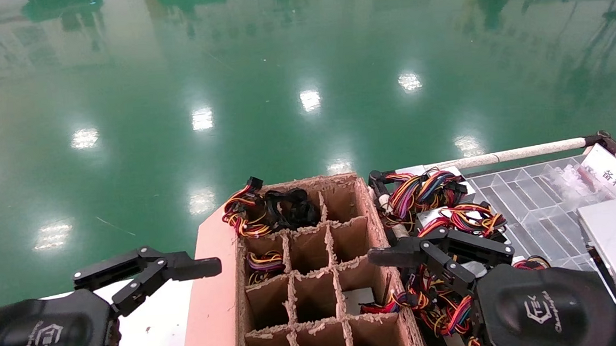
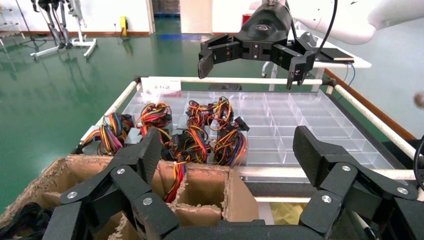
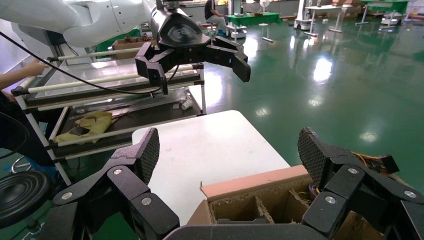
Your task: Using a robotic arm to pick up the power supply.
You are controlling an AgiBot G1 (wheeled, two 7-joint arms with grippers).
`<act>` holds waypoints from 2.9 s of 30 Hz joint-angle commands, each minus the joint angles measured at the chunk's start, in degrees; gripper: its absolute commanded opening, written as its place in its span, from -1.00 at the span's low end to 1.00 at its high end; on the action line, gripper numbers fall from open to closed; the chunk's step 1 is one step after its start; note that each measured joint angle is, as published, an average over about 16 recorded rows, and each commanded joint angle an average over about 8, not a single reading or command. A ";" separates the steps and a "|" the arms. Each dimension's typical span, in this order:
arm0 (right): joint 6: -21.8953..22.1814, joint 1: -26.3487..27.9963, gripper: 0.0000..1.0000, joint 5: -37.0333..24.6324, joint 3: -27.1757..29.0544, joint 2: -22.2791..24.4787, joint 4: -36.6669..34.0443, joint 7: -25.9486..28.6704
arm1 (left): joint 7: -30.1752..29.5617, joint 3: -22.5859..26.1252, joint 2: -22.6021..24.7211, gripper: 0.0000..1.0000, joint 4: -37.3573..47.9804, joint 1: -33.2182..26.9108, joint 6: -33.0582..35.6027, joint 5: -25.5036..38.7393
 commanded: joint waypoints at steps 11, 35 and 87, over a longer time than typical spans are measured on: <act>0.00 0.00 1.00 0.00 0.00 0.00 0.00 0.00 | 0.00 0.00 0.00 -1.00 0.00 0.00 0.00 0.00; 0.54 6.40 1.00 -16.31 -6.23 1.53 -5.63 2.72 | 0.03 0.04 0.00 -1.00 0.05 -0.03 0.02 -0.01; -3.83 27.56 -1.00 -37.15 -20.73 -14.88 -42.34 -17.09 | 0.08 0.14 -0.04 1.00 0.05 -0.06 -0.02 -0.08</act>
